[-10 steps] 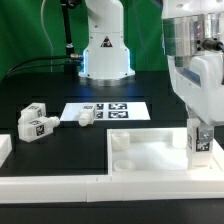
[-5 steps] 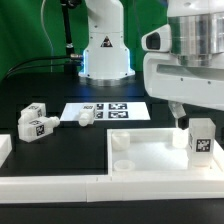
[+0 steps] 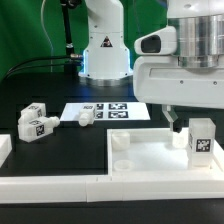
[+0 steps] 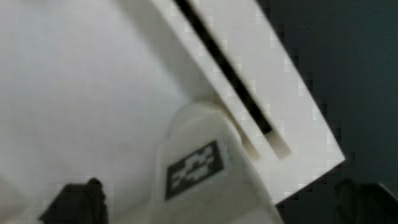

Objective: Assemble one leg

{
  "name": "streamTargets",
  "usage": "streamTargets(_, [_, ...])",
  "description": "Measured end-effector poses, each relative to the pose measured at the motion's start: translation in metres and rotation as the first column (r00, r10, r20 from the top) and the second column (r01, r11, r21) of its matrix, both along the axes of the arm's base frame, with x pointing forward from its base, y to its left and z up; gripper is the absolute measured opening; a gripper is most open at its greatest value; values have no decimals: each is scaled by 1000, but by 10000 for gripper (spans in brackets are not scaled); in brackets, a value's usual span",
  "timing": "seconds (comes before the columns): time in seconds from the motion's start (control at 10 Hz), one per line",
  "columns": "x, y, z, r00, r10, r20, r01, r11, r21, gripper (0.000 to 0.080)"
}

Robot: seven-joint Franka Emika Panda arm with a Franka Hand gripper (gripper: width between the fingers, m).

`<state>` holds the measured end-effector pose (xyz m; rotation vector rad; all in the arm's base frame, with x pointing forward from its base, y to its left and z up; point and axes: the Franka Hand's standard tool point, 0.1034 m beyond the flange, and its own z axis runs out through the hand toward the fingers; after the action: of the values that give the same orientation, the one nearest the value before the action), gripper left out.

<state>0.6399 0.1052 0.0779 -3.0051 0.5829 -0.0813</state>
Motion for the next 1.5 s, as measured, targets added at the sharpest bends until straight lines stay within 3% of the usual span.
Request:
streamTargets(0.1, [2, -5, -1, 994, 107, 13, -107, 994, -6, 649])
streamTargets(0.2, [2, -5, -1, 998, 68, 9, -68, 998, -7, 626])
streamTargets(0.3, [2, -6, -1, 997, 72, 8, -72, 997, -10, 452])
streamTargets(0.4, [2, -6, -2, 999, 31, 6, -31, 999, -6, 452])
streamTargets(0.5, [2, -6, -2, 999, -35, 1, 35, 999, -2, 284])
streamTargets(0.8, [1, -5, -2, 965, -261, -16, 261, 965, 11, 285])
streamTargets(0.9, [0, 1, -3, 911, -412, -26, 413, 911, 11, 285])
streamTargets(1.1, [0, 1, -3, 734, -677, -55, 679, 734, 24, 285])
streamTargets(1.2, [-1, 1, -3, 606, -791, -80, 795, 606, 30, 285])
streamTargets(1.4, [0, 9, -4, 237, -965, -110, 971, 234, 42, 285])
streamTargets(1.5, [0, 9, -4, 165, -979, -116, 986, 161, 42, 285])
